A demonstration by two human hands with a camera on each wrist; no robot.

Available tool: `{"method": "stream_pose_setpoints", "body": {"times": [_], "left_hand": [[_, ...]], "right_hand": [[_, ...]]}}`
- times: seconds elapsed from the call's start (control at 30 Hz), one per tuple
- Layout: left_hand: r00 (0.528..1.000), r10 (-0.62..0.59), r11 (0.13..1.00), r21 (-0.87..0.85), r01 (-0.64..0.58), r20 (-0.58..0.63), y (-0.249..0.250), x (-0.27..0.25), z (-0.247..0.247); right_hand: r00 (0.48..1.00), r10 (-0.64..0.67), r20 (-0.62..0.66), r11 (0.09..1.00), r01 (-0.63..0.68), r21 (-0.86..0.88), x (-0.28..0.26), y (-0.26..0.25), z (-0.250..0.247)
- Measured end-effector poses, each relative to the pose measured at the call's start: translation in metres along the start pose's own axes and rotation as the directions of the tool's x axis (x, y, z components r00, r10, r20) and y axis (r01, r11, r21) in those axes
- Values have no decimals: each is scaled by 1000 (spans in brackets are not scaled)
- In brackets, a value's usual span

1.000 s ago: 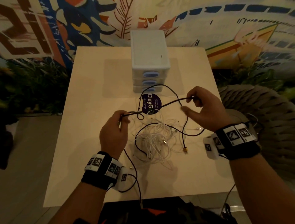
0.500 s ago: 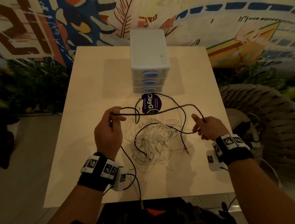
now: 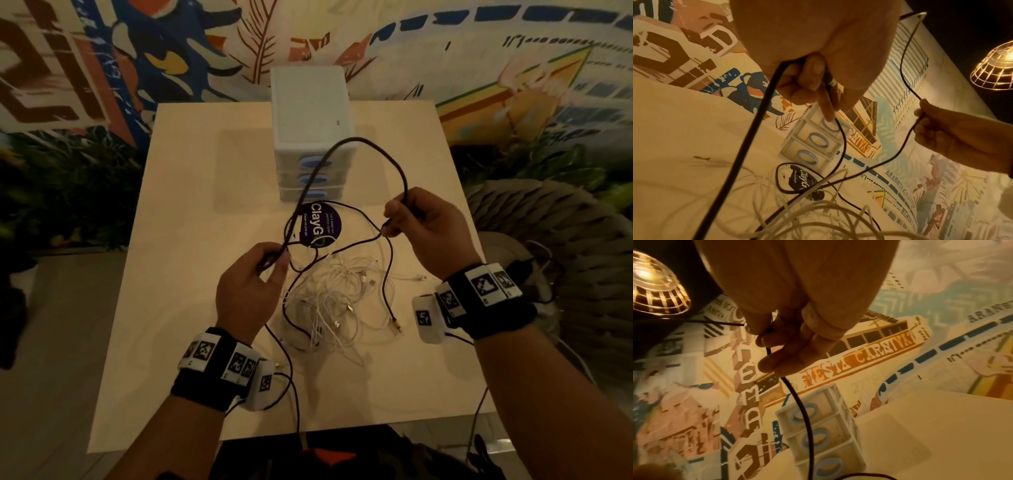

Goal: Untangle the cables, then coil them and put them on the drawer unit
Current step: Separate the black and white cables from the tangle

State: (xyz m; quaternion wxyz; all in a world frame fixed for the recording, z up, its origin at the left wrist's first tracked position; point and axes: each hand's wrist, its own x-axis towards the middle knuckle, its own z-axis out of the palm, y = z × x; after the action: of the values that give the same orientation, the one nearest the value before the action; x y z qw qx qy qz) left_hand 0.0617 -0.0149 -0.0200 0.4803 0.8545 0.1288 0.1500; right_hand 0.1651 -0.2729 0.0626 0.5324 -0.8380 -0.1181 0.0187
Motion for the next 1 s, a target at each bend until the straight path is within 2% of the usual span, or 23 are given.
{"method": "stream_pose_setpoints", "body": {"times": [0.17, 0.27, 0.4, 0.5, 0.57, 0.63, 0.7, 0.77, 0.83, 0.9, 0.93, 1.0], "left_hand": [[982, -98, 995, -15, 101, 159, 7, 1, 17], [987, 46, 999, 3, -47, 154, 18, 2, 28], [952, 252, 926, 242, -289, 174, 34, 6, 30], [928, 317, 891, 274, -363, 198, 28, 6, 30], [928, 297, 899, 262, -351, 224, 23, 6, 27], [947, 264, 933, 200, -299, 184, 24, 6, 25], [981, 166, 983, 59, -172, 96, 33, 7, 19], [997, 44, 989, -144, -33, 70, 39, 10, 15], [995, -29, 960, -275, 55, 99, 42, 13, 12], [993, -39, 944, -322, 74, 114, 42, 14, 8], [994, -26, 943, -329, 59, 103, 41, 13, 7], [997, -11, 932, -360, 39, 79, 40, 11, 4]], "right_hand": [[982, -126, 141, 991, 131, -29, -4, -28, 22], [948, -213, 235, 975, 221, -10, -7, -48, 34], [906, -277, 320, 960, 274, 54, -12, -62, 50], [885, -287, 367, 957, 283, 66, -15, -63, 54], [883, -275, 379, 961, 249, 118, -17, -62, 53], [909, -242, 340, 966, 191, 175, -19, -56, 51], [951, -171, 259, 977, 130, 168, -18, -42, 51], [972, -57, 228, 997, 45, 55, -16, -24, 55], [943, 54, 327, 996, -29, -81, -16, -8, 62], [891, 95, 443, 988, -30, -151, -16, 4, 71], [885, 96, 456, 986, -22, -166, -16, 7, 75], [907, 104, 409, 983, -30, -182, -12, 10, 79]]}}
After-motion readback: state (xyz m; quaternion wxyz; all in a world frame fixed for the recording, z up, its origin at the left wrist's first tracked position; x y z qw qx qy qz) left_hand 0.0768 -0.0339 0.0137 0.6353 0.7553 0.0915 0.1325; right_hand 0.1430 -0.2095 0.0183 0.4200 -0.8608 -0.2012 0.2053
